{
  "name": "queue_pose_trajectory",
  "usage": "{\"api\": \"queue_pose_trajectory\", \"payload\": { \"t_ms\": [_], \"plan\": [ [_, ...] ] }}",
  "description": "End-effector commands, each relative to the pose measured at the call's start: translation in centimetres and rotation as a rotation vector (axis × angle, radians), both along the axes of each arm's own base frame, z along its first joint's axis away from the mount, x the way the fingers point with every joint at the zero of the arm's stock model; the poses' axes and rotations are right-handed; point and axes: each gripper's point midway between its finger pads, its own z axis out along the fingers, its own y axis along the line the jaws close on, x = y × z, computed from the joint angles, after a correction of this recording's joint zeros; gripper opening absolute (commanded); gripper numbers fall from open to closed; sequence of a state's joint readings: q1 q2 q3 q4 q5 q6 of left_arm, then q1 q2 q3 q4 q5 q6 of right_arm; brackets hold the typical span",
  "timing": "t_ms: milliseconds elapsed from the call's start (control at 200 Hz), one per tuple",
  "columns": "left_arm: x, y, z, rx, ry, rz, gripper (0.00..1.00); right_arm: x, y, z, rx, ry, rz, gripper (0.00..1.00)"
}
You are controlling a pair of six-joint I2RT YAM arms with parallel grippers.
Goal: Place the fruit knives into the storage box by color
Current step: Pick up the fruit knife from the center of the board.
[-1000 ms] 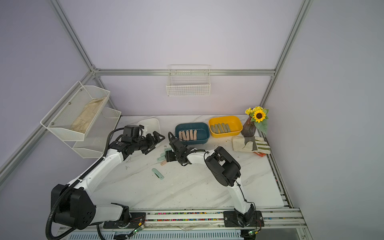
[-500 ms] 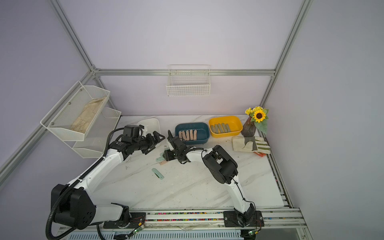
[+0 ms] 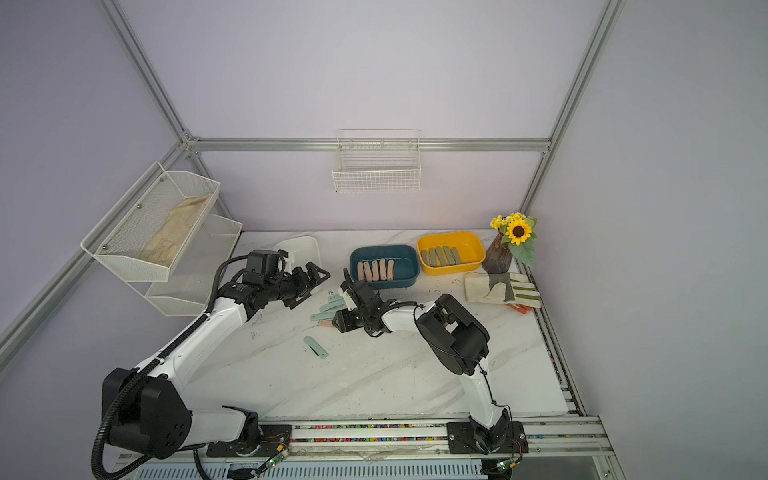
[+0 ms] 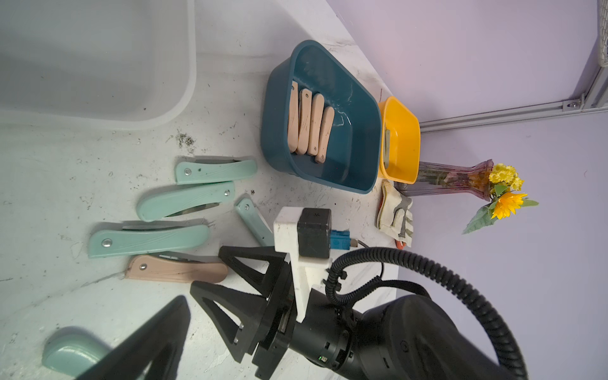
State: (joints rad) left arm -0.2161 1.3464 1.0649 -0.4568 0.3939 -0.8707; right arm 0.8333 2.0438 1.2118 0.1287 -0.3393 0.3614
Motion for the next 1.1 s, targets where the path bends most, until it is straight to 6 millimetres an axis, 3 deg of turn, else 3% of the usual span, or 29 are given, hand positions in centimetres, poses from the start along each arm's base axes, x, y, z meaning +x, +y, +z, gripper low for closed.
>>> {"api": "queue_pose_trajectory", "payload": {
  "t_ms": [0,150,475,855,1090],
  "plan": [
    [0.4,0.0,0.2,-0.007,-0.030,-0.017,1.00,-3.8,-2.7,-4.2,-0.141,0.136,0.022,0.52],
    [0.4,-0.1,0.1,-0.011,-0.027,-0.016,1.00,-4.3,-2.5,-4.3,-0.165,0.118,0.045,0.52],
    [0.5,-0.1,0.4,-0.015,-0.030,-0.014,1.00,-2.5,-2.4,-5.1,-0.342,-0.038,0.050,0.52],
    [0.7,-0.1,0.6,-0.024,-0.033,0.002,1.00,-4.0,-1.3,-6.7,-0.508,-0.187,0.130,0.51],
    [0.8,-0.1,0.7,-0.028,-0.034,0.006,1.00,-4.3,-2.3,-7.3,-0.572,-0.190,0.094,0.38]
  ]
}}
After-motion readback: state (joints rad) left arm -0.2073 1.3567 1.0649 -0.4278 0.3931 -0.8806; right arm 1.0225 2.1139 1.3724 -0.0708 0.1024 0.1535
